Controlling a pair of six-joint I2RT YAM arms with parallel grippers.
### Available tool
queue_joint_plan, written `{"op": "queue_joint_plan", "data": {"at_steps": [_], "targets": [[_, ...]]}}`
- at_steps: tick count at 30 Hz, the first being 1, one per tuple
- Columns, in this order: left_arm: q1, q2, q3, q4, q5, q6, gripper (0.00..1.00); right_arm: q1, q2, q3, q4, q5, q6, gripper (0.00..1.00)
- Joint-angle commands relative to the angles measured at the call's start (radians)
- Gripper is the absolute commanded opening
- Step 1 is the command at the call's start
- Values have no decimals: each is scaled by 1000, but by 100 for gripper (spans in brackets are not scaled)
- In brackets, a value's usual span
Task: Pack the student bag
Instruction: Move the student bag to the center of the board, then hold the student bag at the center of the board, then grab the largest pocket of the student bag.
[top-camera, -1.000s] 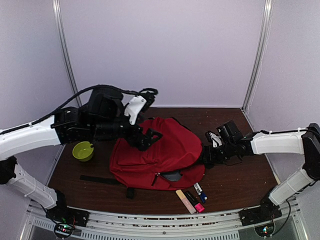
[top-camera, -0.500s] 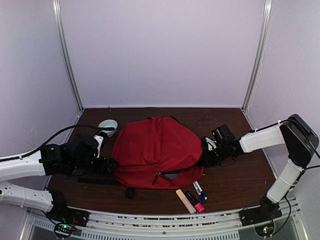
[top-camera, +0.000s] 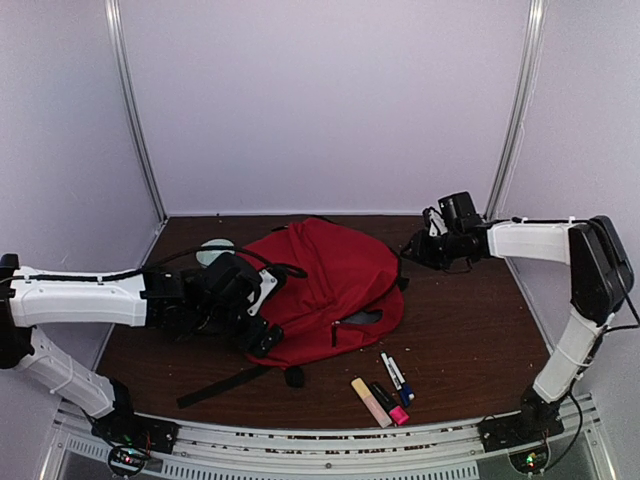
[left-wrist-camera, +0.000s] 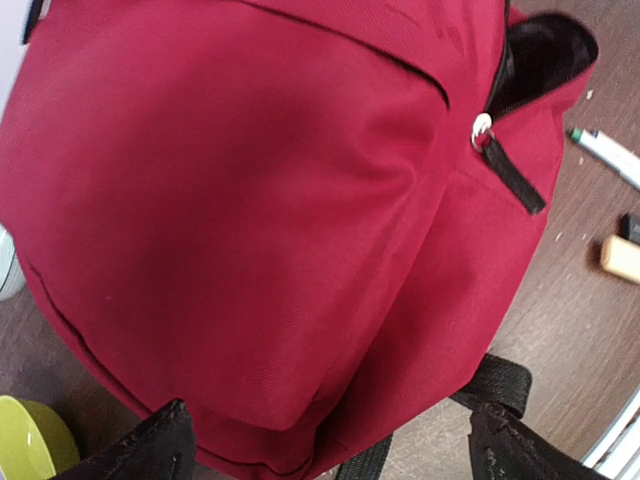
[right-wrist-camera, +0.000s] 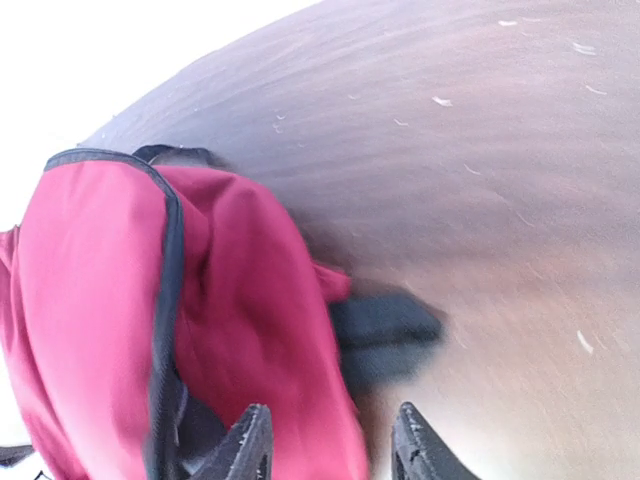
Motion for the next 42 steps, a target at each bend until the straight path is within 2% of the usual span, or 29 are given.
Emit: {"op": "queue_joint_plan", "data": {"at_steps": [1,5,8,11,16,20,23,25,29,31,32,33,38,42], "targets": [[-20,60,45,-30,-19,109,98,31,-231,-187,18,127,17,42],[-21,117,59,-84,-87,141,98,262,-397,-275,-54,306,-56,41],[-20,147,52,-83,-106,153,98,447,-416,-279,-95,314,-55,41],[-11,150,25,-69,-142,129,98,573,-391,-264,-78,304,-10,39],[12,158,-15,-46,-234,93,98,663,-265,-191,-38,248,1,39],[13,171,-20,-15,-231,99,94,684,-125,-106,-73,247,-26,41],[14,169,-33,-1,-236,110,86,685,-67,-75,-103,282,-30,43],[16,164,-51,29,-230,115,69,685,-34,-58,-118,307,-35,45],[23,147,-77,66,-224,124,44,684,29,-22,-146,356,-50,46],[23,145,-75,66,-222,130,23,685,53,-7,-144,369,-54,47],[22,145,-71,62,-221,133,8,684,65,4,-142,373,-57,47],[22,142,-66,58,-217,137,0,684,76,19,-141,374,-60,47],[22,104,-63,61,-195,149,0,683,106,68,-156,380,-90,47],[18,54,-62,73,-141,160,0,681,63,52,-129,386,-150,46]]}}
